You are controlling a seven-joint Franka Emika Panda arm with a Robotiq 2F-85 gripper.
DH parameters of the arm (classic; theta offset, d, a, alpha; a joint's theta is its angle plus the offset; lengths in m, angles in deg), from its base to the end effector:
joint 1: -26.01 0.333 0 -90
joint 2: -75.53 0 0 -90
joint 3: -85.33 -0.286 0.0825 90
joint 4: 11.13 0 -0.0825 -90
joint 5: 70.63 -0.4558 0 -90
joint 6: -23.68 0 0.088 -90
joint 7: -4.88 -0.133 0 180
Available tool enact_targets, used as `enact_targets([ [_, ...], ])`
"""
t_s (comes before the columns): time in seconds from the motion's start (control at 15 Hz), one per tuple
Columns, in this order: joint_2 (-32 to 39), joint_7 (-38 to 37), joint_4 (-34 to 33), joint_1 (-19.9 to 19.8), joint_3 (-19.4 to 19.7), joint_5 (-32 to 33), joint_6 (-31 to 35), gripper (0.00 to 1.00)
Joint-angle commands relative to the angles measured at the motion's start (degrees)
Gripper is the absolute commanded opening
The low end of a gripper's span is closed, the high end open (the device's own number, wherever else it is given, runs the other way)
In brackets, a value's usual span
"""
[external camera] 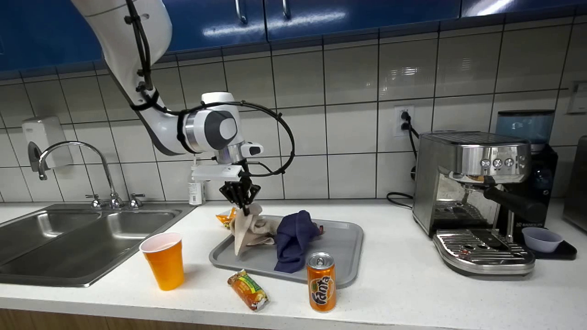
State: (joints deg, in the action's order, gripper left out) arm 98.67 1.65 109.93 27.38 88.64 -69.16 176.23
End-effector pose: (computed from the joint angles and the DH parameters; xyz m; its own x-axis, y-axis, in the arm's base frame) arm 0.6279 -0.0227 0.1238 0.9874 -0.0591 0.1470 -0.0641 -0.9975 0.0295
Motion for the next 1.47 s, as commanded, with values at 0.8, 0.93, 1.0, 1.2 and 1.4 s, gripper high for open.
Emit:
enact_targets([
  [0.8, -13.6, -3.3, 8.8, 5.2, -3.6, 1.4, 0.4, 0.02],
  [0.93, -14.2, -3.5, 9.1, 5.6, -4.1, 1.5, 0.5, 0.02],
  [1.0, -14.5, -3.3, 9.1, 5.7, -4.5, 1.4, 0.5, 0.02],
  [1.2, -15.0, -3.3, 9.2, 6.2, -5.3, 1.6, 0.7, 0.02],
  [1.4, -14.9, -3.3, 8.8, 6.7, -6.1, 1.5, 0.5, 0.02],
])
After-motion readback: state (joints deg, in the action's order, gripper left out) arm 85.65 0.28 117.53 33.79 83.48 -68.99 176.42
